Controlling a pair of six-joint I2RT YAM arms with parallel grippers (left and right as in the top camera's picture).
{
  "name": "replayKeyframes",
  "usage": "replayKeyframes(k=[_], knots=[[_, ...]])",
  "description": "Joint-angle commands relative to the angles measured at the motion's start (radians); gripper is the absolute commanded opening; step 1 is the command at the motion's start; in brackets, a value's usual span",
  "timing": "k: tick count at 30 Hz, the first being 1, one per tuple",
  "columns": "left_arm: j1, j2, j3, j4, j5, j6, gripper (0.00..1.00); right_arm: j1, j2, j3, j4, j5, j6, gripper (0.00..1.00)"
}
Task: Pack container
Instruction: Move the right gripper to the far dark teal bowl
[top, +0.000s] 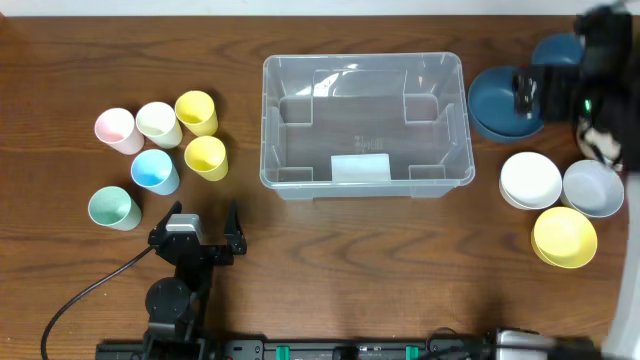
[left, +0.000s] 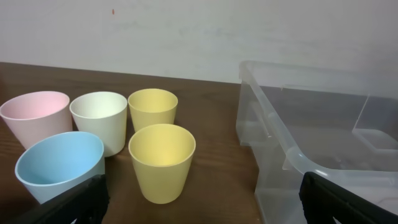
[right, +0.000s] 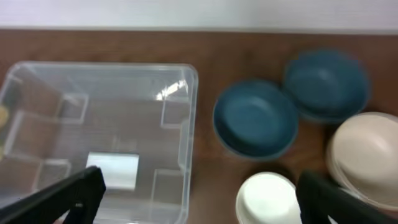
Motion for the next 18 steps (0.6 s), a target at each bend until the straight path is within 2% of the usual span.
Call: replayKeyframes(k=[1,5,9,13,18], knots=[[0.006,-0.006,-0.024,-0.032,-0.008,0.013,0.98,-0.016,0.094,0.088,-0.042,-0.021,-0.003,0.99],[0.006,-0.006,-0.024,-0.032,-0.008,0.013,0.98,-0.089,0.178,0.087,-0.045,-0.017,0.147,0.99],[0.006,-0.006,-0.024,-0.032,-0.008,0.013,0.98,-0.202,0.264,0.080,-0.066,-0.017,0.281,0.90],[0.006,-0.006,-0.024,-0.032,-0.008,0.013,0.98,-0.268,0.348,0.079,-0.088,-0.017,0.306,0.83],[0.006,-0.006,-0.024,-0.032,-0.008,0.013,0.98,-0.280,0.449,0.079,-0.076,0.017,0.311,0.76]])
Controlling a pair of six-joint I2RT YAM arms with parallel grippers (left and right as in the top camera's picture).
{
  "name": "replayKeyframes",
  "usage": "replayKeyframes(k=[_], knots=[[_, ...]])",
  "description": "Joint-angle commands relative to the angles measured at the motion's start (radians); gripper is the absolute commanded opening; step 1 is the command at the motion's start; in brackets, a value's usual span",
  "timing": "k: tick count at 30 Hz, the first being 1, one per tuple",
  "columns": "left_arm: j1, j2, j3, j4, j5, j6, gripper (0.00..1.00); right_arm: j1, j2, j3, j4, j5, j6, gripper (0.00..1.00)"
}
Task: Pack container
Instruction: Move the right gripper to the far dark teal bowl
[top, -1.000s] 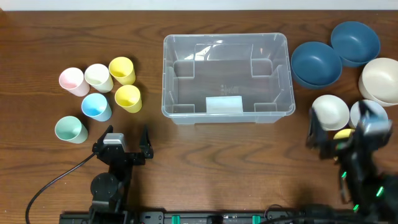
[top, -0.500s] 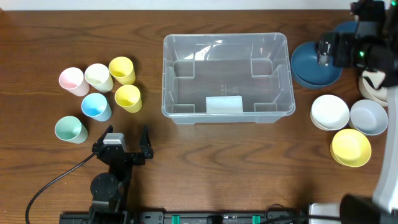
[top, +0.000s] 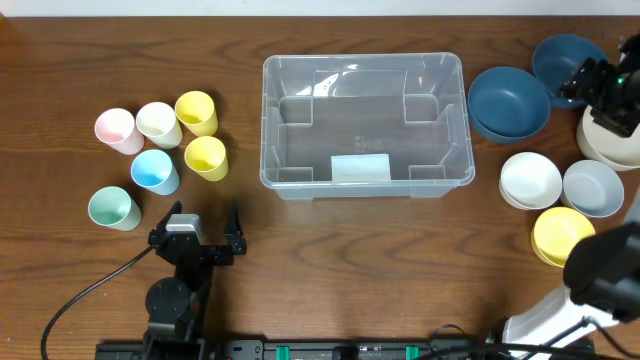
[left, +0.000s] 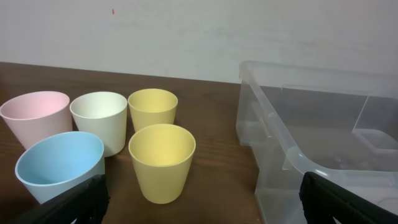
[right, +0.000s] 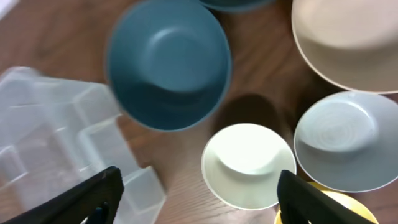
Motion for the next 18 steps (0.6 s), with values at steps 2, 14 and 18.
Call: replayKeyframes(k=[2,14,18], knots=[[0.006,-0.006,-0.024,-0.032,-0.008,0.013,0.98,0.004,0.078,0.016,0.014,0.043,0.075,0.73],[0.006,-0.006,-0.024,-0.032,-0.008,0.013,0.98,0.026,0.254,0.013,0.112,0.087,0.211,0.60],[0.006,-0.006,-0.024,-0.032,-0.008,0.013,0.98,0.045,0.290,0.011,0.140,0.087,0.212,0.57]])
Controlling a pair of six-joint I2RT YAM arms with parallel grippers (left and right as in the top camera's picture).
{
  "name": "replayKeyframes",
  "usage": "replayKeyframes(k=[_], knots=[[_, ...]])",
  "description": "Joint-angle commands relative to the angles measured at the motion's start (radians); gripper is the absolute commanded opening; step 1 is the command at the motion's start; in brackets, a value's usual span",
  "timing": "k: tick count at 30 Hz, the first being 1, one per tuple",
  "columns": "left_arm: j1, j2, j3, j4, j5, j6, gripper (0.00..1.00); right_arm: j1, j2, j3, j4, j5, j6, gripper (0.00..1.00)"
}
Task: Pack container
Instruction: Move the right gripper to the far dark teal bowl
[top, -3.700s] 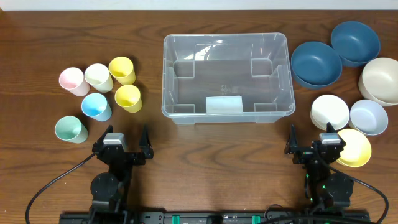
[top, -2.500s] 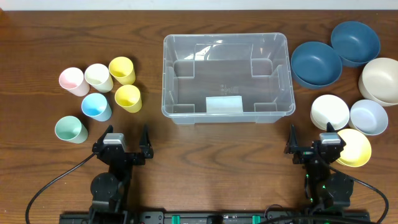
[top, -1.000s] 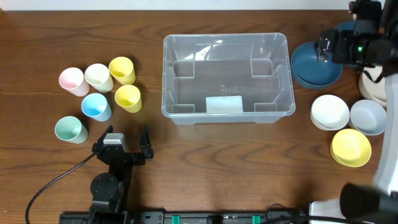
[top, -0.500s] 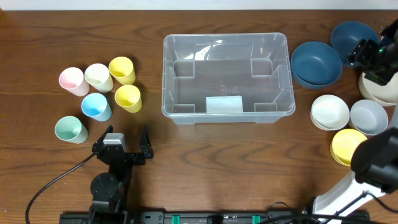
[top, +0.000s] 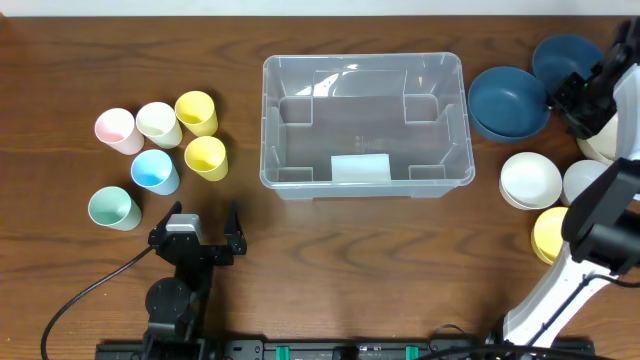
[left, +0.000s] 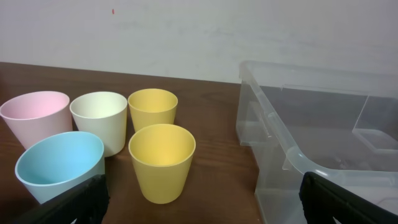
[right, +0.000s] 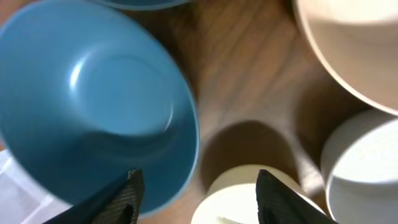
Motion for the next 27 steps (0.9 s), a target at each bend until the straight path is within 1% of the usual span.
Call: replayKeyframes(k=[1,5,9,17,22,25,27], knots=[[0.006,-0.006,-0.024,-0.032,-0.008,0.013,0.98,0.031,0.038,0.010,0.016,0.010,0.024,0.57],[0.006,-0.006,-0.024,-0.032,-0.008,0.013,0.98,0.056,0.062,-0.006,0.055,0.010,0.035,0.53],[0.006,-0.006,-0.024,-0.032,-0.008,0.013,0.98,0.076,0.064,-0.028,0.094,0.010,0.035,0.48],[0.006,-0.006,-0.024,-0.032,-0.008,0.013,0.98,0.086,0.067,-0.067,0.104,0.046,0.047,0.46],[0.006,-0.006,-0.024,-0.032,-0.008,0.013,0.98,0.085,0.061,-0.055,0.100,0.047,0.069,0.51],[0.006,-0.006,-0.024,-0.032,-0.008,0.013,0.98,0.087,0.051,-0.034,0.088,0.047,0.076,0.59],[0.006,-0.006,-0.024,-0.032,-0.008,0.013,0.98,0.088,0.040,-0.023,0.074,0.047,0.076,0.62]])
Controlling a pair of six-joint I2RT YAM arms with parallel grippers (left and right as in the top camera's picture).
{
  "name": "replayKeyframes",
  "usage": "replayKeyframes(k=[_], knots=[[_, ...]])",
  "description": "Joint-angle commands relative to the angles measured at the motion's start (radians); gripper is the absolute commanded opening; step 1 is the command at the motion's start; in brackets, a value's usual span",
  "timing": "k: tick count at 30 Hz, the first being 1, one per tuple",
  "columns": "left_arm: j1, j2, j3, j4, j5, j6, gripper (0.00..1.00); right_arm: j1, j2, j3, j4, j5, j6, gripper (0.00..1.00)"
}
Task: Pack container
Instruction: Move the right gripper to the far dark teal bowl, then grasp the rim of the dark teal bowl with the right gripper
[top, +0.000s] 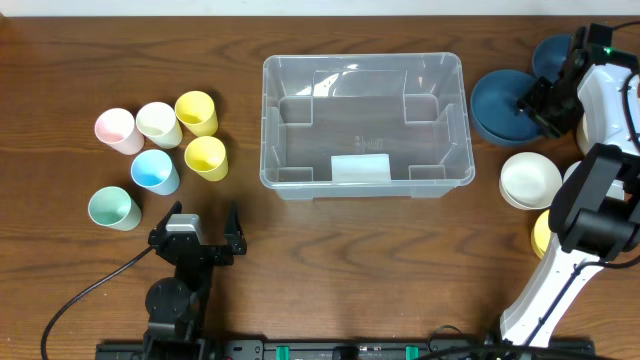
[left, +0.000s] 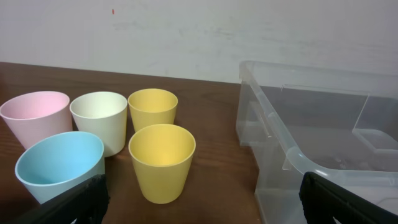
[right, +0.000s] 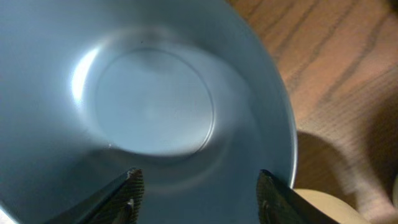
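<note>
A clear plastic container (top: 450, 130) stands empty at the middle of the table. Just right of it lies a dark blue bowl (top: 497, 105), which fills the right wrist view (right: 155, 112). My right gripper (right: 199, 196) is open and low over that bowl's inside, near its right rim in the overhead view (top: 540, 100). Several pastel cups (top: 206, 157) stand left of the container. My left gripper (left: 202, 202) is open at the table's front, facing a yellow cup (left: 161, 162), and holds nothing.
A second blue bowl (top: 553, 50) sits at the back right. A white bowl (top: 530, 180), a grey bowl (top: 572, 178) and a yellow bowl (top: 540, 235) lie in front of it, partly behind my right arm. The container wall (left: 280, 149) is at the left gripper's right.
My right gripper has moved left and down over the dark blue bowl beside the container. That bowl now fills its wrist view. The left gripper and the cups have not moved.
My right gripper was first high over the back right bowls, open. It was then at the far right edge over the bowls, then lower beside the dark blue bowl, and now close over its inside. The left arm stayed still throughout.
</note>
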Motion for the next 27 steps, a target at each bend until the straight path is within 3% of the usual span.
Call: replayKeyframes(k=[1,14,27], knots=[[0.006,-0.006,-0.024,-0.032,-0.008,0.013,0.98,0.006,-0.021,0.036,-0.014,0.013,0.014,0.63],[0.006,-0.006,-0.024,-0.032,-0.008,0.013,0.98,0.003,-0.147,0.039,-0.057,0.011,-0.009,0.64],[0.006,-0.006,-0.024,-0.032,-0.008,0.013,0.98,0.000,-0.151,-0.055,-0.113,0.097,0.045,0.57]])
